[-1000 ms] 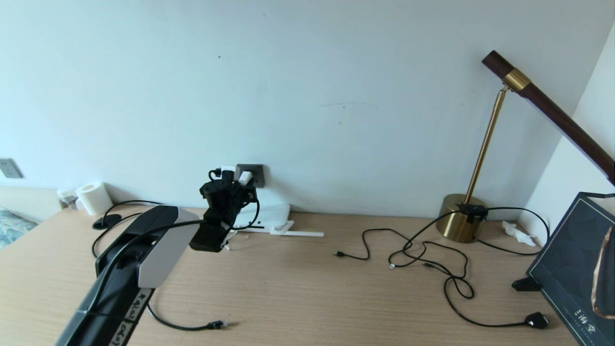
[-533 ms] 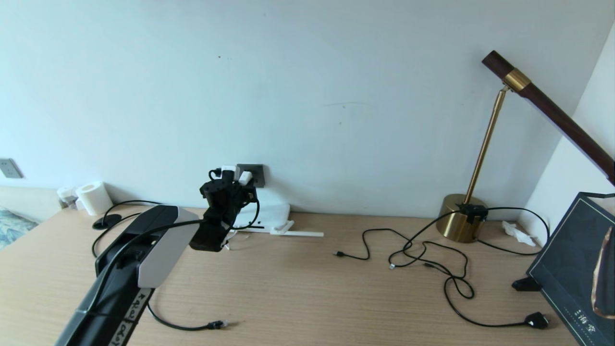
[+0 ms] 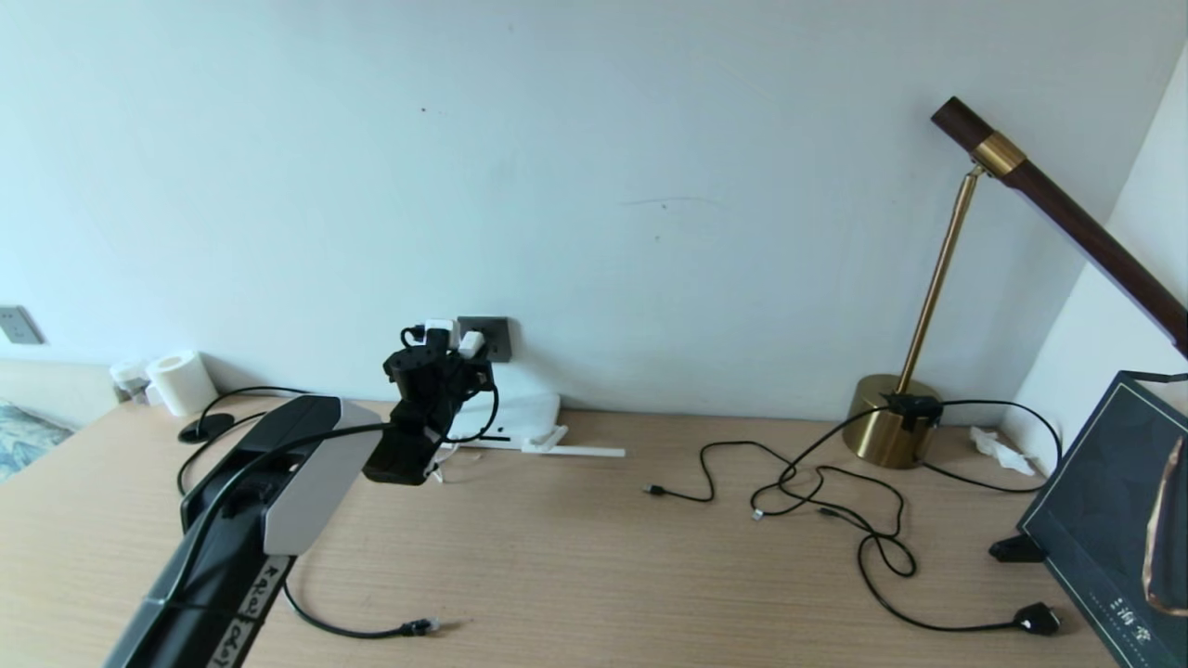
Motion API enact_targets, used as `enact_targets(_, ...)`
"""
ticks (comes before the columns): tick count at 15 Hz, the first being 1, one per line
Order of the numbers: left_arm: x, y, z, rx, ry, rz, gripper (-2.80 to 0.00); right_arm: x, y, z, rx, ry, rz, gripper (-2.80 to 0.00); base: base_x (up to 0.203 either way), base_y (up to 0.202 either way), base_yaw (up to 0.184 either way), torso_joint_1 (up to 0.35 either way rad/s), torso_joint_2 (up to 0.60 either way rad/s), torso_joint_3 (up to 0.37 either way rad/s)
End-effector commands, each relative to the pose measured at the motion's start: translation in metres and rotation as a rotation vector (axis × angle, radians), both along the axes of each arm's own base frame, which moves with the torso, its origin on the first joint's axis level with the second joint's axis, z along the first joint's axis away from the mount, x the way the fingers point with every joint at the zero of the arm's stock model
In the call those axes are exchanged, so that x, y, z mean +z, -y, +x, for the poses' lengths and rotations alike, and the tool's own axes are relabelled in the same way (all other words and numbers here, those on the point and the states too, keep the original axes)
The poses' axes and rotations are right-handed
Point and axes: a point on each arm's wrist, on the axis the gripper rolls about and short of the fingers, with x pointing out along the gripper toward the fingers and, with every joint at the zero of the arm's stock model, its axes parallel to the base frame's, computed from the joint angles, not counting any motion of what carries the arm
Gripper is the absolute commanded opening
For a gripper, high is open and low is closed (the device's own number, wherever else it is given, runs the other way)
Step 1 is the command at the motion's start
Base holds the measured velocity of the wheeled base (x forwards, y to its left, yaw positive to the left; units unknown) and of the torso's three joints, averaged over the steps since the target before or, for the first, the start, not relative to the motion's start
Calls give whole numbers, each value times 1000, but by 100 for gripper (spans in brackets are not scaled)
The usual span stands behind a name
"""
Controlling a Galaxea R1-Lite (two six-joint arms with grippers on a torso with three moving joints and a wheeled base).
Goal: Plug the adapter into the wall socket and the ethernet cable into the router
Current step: Plug plug into socket
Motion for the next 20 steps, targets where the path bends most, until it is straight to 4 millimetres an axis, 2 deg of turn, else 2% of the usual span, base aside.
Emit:
enact_targets(1, 0, 0, 0, 1, 2, 0, -280, 0, 0, 0, 0, 0, 0, -280, 0, 0, 0, 0, 0, 0)
enact_targets(20, 1, -3, 2, 7, -17, 1, -280, 0, 0, 0, 0, 0, 0, -280, 0, 0, 0, 0, 0, 0)
